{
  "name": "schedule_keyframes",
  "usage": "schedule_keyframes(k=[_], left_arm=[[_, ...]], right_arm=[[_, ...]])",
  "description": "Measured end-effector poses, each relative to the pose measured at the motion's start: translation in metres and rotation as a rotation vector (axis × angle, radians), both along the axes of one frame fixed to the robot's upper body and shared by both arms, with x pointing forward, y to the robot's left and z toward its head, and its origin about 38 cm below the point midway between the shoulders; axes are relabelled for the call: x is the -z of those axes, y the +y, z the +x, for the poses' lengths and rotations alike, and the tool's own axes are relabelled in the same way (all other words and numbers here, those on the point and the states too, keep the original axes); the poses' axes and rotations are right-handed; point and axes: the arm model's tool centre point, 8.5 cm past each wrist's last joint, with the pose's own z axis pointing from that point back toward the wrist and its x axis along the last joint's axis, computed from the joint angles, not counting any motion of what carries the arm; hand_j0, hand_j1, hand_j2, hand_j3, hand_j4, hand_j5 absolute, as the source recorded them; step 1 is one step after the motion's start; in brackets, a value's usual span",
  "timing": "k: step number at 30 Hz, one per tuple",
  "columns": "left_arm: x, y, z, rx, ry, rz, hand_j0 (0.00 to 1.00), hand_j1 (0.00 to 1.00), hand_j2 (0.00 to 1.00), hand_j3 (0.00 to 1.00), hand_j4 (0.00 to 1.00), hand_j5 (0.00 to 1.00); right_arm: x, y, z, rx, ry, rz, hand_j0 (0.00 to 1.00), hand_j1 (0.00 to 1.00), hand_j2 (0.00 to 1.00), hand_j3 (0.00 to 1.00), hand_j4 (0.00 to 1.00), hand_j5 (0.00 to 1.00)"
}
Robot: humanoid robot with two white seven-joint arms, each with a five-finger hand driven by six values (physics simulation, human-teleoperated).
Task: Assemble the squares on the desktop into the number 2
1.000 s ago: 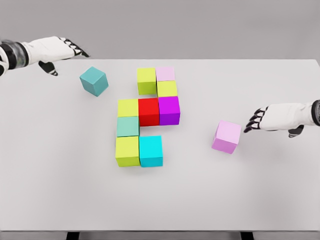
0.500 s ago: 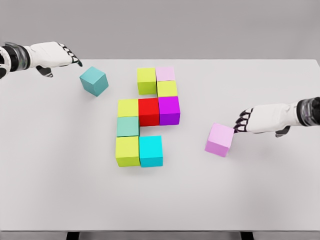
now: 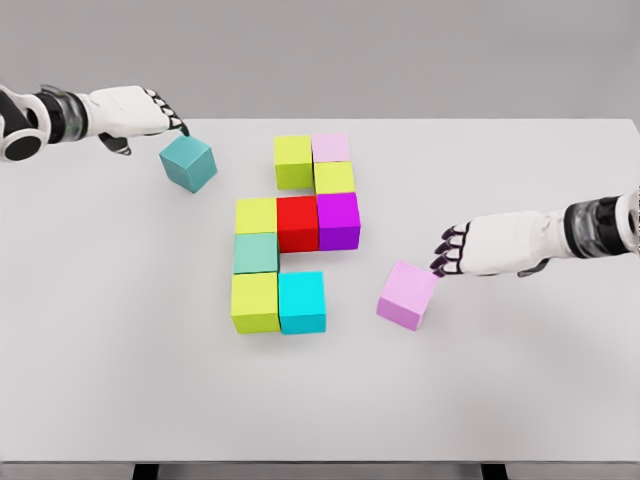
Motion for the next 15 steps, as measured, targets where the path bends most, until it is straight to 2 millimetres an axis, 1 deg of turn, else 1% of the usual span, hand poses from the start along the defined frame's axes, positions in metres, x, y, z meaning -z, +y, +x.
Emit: schedule_keyframes(k=[5,7,9,12,13,14,15], left_arm=[[-0.001,0.001,-0.001,-0.002,-0.002,-0.011,0.9,0.9,0.9,0.9,0.9,0.9],[-0.002,0.005,-0.001,-0.011,-0.003,-0.012,0.9,0.9,0.9,0.9,0.9,0.9],[0.001,0.009,-0.002,-0.018,0.001,-0.008,0.9,0.9,0.9,0.9,0.9,0.9],[0.004,0.014,-0.002,-0.032,0.007,-0.003,0.9,0.9,0.9,0.9,0.9,0.9],[0.005,0.015,-0.003,-0.035,0.009,-0.002,0.9,0.9,0.9,0.9,0.9,0.9],[0.006,0.016,-0.003,-0.037,0.01,0.0,0.9,0.9,0.9,0.9,0.9,0.9],[0.005,0.017,-0.002,-0.039,0.01,0.003,0.9,0.9,0.9,0.9,0.9,0.9]], right_arm=[[-0.003,0.01,0.001,-0.023,-0.007,0.013,1.0,1.0,1.0,1.0,1.0,1.0],[-0.005,0.008,0.002,-0.016,-0.012,0.013,1.0,1.0,1.0,1.0,1.0,1.0],[-0.007,-0.002,0.004,0.009,-0.014,0.003,1.0,1.0,1.0,1.0,1.0,1.0],[-0.01,-0.023,0.0,0.052,-0.008,-0.015,1.0,1.0,1.0,1.0,1.0,1.0],[-0.018,-0.027,0.002,0.059,-0.02,-0.021,1.0,1.0,1.0,1.0,1.0,1.0],[-0.02,-0.03,0.0,0.057,-0.019,-0.032,1.0,1.0,1.0,1.0,1.0,1.0],[-0.015,-0.032,-0.005,0.053,0.002,-0.044,1.0,1.0,1.0,1.0,1.0,1.0]])
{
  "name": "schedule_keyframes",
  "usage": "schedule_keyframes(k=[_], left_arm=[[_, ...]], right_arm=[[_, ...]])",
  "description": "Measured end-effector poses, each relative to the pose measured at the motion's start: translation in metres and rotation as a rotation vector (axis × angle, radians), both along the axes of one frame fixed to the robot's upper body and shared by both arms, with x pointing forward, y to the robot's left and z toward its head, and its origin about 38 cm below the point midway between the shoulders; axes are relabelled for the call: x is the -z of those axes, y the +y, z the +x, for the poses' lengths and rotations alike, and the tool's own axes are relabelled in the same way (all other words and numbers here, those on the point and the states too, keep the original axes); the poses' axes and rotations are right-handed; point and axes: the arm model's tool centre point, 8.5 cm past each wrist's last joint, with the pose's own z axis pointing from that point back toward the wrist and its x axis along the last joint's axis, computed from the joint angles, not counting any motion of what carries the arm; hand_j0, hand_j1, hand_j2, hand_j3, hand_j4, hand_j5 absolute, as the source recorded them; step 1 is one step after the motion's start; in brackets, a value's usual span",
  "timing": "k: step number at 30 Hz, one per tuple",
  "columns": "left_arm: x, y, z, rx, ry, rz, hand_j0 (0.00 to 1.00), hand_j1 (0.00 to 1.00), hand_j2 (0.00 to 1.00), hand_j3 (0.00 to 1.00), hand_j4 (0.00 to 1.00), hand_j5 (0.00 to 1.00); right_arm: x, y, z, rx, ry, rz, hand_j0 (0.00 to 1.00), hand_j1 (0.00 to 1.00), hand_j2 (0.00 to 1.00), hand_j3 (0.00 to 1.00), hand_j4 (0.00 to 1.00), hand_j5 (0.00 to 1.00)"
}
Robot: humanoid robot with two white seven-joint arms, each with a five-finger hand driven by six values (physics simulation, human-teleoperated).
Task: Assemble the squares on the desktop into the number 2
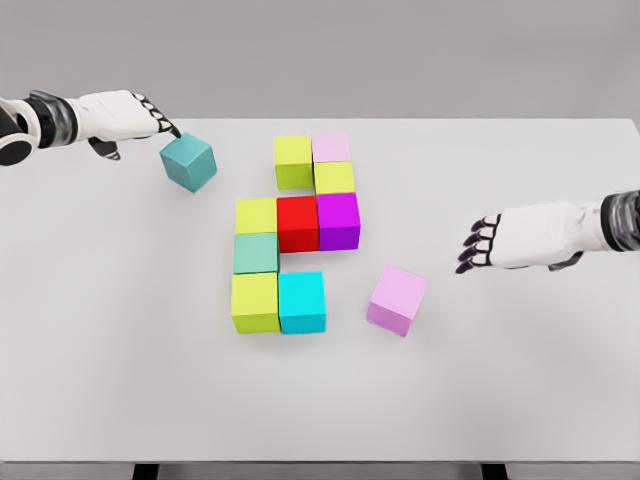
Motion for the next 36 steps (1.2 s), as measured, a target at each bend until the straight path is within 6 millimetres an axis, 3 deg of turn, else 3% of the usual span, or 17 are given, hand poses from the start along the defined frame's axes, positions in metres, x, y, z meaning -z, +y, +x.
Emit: schedule_keyframes(k=[5,11,29,36], left_arm=[[0.002,0.004,0.0,-0.011,0.004,0.006,0.9,0.9,0.9,0.9,0.9,0.9],[-0.005,0.005,0.002,-0.014,-0.008,0.002,0.9,0.9,0.9,0.9,0.9,0.9],[0.005,0.016,0.002,-0.054,0.014,0.011,0.9,0.9,0.9,0.9,0.9,0.9],[0.011,-0.001,0.005,-0.032,0.022,0.013,0.9,0.9,0.9,0.9,0.9,0.9]], right_arm=[[0.016,0.001,-0.018,-0.024,0.069,-0.01,1.0,1.0,1.0,1.0,1.0,1.0],[0.012,0.017,-0.028,-0.062,0.105,0.045,1.0,1.0,1.0,1.0,1.0,1.0],[0.018,0.042,-0.003,-0.073,0.109,0.075,1.0,1.0,1.0,1.0,1.0,1.0],[0.015,0.051,0.001,-0.091,0.099,0.086,1.0,1.0,1.0,1.0,1.0,1.0]])
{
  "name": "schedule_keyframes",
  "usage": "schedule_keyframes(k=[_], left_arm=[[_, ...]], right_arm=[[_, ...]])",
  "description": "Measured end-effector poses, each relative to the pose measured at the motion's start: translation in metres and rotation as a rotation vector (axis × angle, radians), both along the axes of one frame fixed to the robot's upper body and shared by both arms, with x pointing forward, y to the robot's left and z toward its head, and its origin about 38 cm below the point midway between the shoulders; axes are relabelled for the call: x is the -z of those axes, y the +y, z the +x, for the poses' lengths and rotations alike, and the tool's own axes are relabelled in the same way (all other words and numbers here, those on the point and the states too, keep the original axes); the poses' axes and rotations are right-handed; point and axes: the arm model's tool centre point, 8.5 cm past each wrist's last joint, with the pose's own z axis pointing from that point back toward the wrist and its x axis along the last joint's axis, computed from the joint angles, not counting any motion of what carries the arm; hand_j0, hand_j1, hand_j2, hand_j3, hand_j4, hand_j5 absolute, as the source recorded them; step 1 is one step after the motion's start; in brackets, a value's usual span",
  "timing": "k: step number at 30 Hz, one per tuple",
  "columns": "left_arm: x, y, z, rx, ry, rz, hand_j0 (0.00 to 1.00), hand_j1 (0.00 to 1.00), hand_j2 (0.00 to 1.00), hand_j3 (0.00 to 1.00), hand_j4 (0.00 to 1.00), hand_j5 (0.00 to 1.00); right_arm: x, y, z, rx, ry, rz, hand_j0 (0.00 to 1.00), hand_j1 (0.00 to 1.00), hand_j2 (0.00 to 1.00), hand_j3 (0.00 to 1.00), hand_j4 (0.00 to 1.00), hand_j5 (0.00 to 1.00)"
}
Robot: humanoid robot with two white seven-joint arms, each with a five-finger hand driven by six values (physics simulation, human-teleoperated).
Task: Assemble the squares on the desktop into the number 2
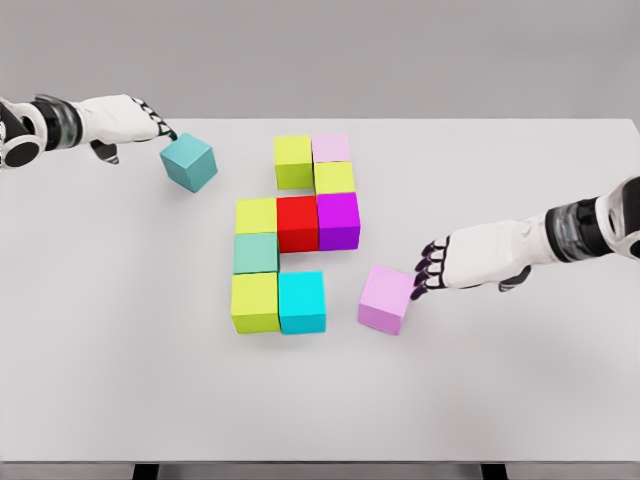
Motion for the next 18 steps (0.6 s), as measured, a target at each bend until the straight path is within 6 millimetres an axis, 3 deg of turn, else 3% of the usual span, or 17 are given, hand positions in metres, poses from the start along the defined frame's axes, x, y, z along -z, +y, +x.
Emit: schedule_keyframes(k=[7,18], left_arm=[[0.004,-0.021,0.004,0.027,0.004,-0.002,0.9,0.9,0.9,0.9,0.9,0.9],[0.001,-0.035,0.007,0.047,-0.004,-0.013,0.91,0.91,0.91,0.91,0.91,0.91]], right_arm=[[-0.003,0.006,0.008,-0.002,-0.012,0.007,1.0,1.0,1.0,1.0,1.0,1.0],[-0.001,0.017,0.012,-0.014,-0.01,0.019,1.0,1.0,1.0,1.0,1.0,1.0]])
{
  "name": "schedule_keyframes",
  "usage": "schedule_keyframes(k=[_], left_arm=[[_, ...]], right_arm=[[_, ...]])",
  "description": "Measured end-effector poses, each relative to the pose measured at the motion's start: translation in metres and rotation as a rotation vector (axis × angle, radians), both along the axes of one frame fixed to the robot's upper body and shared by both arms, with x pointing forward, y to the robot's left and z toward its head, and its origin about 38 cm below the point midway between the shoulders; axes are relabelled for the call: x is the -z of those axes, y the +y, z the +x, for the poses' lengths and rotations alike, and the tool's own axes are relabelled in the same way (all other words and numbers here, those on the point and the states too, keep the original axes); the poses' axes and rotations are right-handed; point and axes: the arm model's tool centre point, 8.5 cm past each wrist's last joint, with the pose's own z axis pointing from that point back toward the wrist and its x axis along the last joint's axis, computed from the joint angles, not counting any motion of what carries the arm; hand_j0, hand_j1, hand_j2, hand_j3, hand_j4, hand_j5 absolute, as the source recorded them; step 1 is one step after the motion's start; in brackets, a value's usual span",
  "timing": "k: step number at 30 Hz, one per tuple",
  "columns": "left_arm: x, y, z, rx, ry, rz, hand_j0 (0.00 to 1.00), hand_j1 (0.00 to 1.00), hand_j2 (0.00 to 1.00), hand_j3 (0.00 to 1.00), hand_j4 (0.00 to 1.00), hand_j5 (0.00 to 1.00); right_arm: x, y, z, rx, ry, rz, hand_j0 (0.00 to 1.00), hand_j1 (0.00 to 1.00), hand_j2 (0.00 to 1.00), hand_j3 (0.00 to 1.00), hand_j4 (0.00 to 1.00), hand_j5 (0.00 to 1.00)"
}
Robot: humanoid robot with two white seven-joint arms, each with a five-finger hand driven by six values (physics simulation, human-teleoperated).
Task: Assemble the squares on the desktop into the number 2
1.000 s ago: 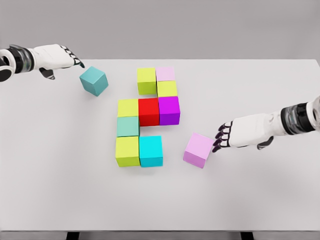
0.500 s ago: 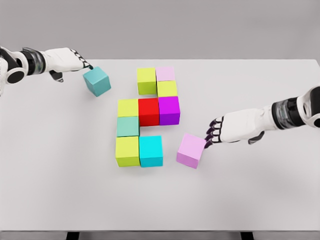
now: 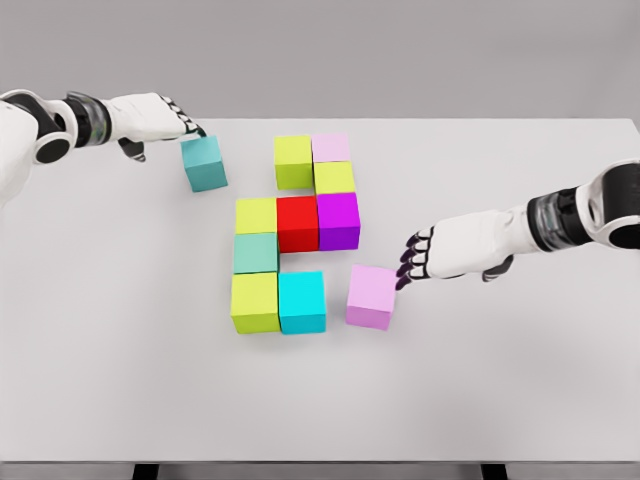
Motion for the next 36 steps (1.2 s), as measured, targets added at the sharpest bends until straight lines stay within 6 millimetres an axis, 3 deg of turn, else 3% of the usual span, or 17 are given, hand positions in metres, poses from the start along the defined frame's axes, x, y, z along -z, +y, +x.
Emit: schedule_keyframes(k=[10,17,27,33,36], left_arm=[[-0.002,-0.01,0.002,0.012,-0.006,-0.018,0.93,0.93,0.93,0.93,0.93,0.93],[-0.01,-0.003,0.004,-0.008,-0.022,-0.043,0.94,0.94,0.94,0.94,0.94,0.94],[-0.004,0.001,0.002,-0.016,-0.013,-0.037,0.94,0.94,0.94,0.94,0.94,0.94],[-0.011,0.04,-0.003,-0.077,-0.022,-0.017,0.94,0.94,0.94,0.94,0.94,0.94],[-0.011,0.057,-0.007,-0.101,-0.019,0.0,1.0,1.0,1.0,1.0,1.0,1.0]], right_arm=[[-0.005,0.007,0.009,-0.002,-0.015,0.006,1.0,1.0,1.0,1.0,1.0,1.0],[-0.004,0.011,0.008,-0.009,-0.012,0.008,1.0,1.0,1.0,1.0,1.0,1.0],[-0.003,0.02,0.007,-0.032,-0.009,0.017,1.0,1.0,1.0,1.0,1.0,1.0],[-0.003,0.022,0.006,-0.037,-0.009,0.019,1.0,1.0,1.0,1.0,1.0,1.0],[-0.003,0.02,0.006,-0.033,-0.009,0.016,1.0,1.0,1.0,1.0,1.0,1.0]])
